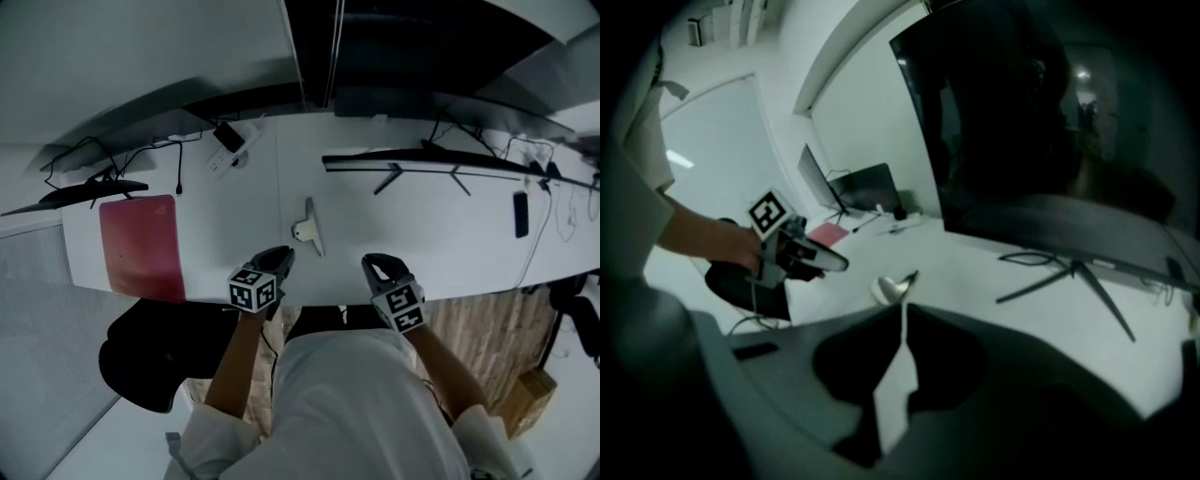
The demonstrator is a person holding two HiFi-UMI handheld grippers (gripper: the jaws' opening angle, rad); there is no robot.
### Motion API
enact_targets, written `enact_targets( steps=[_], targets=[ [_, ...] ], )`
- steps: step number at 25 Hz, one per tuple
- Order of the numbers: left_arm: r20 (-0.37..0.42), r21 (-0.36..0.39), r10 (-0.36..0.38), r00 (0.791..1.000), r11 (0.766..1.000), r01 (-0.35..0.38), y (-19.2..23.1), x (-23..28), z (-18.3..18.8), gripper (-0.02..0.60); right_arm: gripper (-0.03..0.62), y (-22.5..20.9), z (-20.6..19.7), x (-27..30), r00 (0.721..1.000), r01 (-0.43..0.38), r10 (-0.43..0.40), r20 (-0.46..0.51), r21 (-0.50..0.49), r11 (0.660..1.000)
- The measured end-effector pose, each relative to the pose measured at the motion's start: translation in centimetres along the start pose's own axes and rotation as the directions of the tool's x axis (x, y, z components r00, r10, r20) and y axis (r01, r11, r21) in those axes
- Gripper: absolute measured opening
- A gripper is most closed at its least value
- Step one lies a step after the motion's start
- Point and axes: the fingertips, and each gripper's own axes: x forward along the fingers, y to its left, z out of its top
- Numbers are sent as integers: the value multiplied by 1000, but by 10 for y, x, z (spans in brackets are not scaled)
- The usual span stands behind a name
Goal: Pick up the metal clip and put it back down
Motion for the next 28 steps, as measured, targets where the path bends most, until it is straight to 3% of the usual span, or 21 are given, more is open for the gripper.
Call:
enact_targets(
  steps=[6, 15, 25, 28],
  targets=[
    [-83, -58, -43, 996, 998, 38, 21, 27, -15, 136, 37, 11, -4, 14, 1000, 11, -10, -29, 39, 999],
    [-144, -161, -113, 983, 983, 89, 36, 57, -26, 181, 37, 20, -12, 32, 998, 16, -11, -66, 69, 997],
    [-172, -251, -191, 966, 957, 145, 36, 80, -24, 181, 37, 22, -16, 42, 995, 38, -29, -93, 96, 995],
    [-161, -259, -181, 970, 956, 135, 40, 81, -16, 122, 37, 20, -18, 42, 994, 52, -41, -102, 102, 993]
  ],
)
